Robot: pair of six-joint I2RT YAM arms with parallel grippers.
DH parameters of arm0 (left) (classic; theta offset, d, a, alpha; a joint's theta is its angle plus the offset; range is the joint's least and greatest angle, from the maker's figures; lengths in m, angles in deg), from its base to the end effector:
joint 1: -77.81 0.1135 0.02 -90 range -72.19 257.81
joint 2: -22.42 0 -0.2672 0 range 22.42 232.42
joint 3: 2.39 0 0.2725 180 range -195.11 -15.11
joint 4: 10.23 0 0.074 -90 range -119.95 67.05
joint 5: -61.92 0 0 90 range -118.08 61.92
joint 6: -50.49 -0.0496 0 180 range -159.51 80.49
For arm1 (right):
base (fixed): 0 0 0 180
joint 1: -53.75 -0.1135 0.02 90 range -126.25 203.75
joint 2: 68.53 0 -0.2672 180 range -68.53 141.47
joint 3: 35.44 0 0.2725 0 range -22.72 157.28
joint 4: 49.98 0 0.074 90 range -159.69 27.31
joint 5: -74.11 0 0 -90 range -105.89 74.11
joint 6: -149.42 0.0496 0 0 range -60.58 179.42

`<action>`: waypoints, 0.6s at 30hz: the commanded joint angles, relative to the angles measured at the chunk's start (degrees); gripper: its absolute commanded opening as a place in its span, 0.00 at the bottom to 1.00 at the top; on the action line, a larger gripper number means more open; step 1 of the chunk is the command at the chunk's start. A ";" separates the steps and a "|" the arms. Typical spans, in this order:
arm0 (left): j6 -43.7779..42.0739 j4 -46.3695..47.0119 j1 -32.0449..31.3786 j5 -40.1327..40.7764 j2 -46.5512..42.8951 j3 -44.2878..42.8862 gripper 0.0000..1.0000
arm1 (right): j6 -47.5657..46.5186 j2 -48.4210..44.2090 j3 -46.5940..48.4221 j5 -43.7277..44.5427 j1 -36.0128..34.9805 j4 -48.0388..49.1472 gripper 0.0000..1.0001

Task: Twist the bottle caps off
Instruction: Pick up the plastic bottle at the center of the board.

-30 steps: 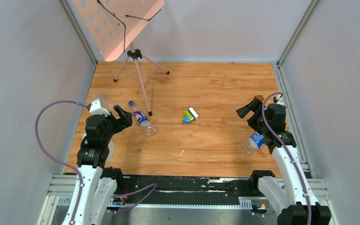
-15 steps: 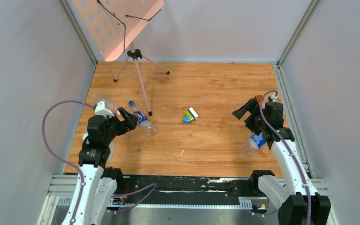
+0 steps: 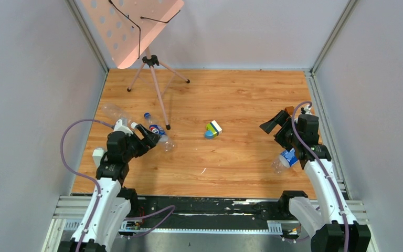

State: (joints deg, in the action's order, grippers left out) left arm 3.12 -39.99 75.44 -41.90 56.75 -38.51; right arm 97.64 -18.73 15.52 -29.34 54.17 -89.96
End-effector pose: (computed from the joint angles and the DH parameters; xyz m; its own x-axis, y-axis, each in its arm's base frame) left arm 0.1790 -0.0193 0.2154 -0.5147 -0.6369 -0.5739 -0.1327 0.7205 -0.6806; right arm 0.2153 0.0100 0.2465 -0.6002 0.6061 -0.5219 0.2511 0.7623 0.5966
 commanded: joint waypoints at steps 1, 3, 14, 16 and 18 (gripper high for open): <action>5.46 9.71 0.18 2.20 3.90 1.59 0.95 | -0.94 0.61 2.72 -2.46 -0.12 -0.26 0.98; 4.41 8.63 0.17 4.47 5.50 1.19 0.95 | -1.28 0.60 2.83 -3.64 -0.10 -0.66 0.98; 2.02 16.34 -0.58 8.40 11.37 2.71 0.93 | -0.14 -0.78 2.10 -2.73 -0.12 -1.44 0.99; 1.28 19.07 -1.13 8.27 14.20 2.44 0.93 | -0.07 -0.84 2.19 -2.72 -0.11 -1.76 0.99; 0.56 20.84 -2.11 8.65 17.39 1.78 0.92 | -0.06 -0.98 2.15 -2.44 -0.15 -1.91 0.99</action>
State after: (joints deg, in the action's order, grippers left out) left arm 5.68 -26.39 74.67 -34.65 69.86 -36.15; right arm 97.46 -18.55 15.65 -31.53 54.17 -91.58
